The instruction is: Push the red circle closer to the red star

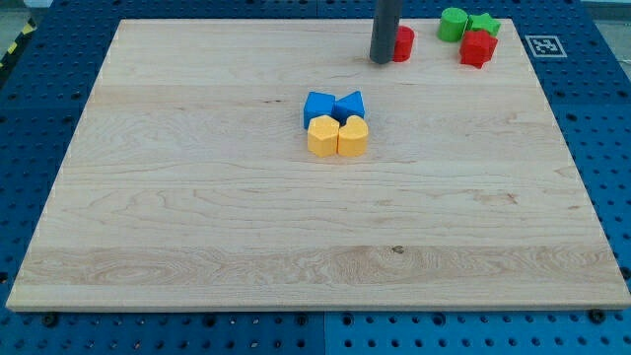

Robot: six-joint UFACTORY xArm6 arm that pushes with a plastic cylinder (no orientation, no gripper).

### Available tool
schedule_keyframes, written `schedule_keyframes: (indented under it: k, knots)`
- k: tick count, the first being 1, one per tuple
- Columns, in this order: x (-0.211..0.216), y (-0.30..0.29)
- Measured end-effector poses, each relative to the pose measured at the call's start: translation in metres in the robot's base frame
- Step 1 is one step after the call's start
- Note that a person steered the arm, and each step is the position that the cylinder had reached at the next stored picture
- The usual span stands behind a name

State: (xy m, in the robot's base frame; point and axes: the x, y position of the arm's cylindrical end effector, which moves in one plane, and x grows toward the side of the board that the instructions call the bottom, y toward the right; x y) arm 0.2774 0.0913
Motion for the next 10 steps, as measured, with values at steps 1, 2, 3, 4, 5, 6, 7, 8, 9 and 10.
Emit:
schedule_keyframes:
  k: [1,2,3,4,5,6,7,8,9,10]
  knots:
    - [-0.003,0.000]
    - [-0.003,0.014]
    - [-0.003,0.018]
    - [-0.017,0.004]
    - [-0.028,0.007]
    - [-0.028,0.030]
    - [-0.028,0.039]
    - [-0.028,0.049]
    - [-0.028,0.054]
    - [-0.026,0.058]
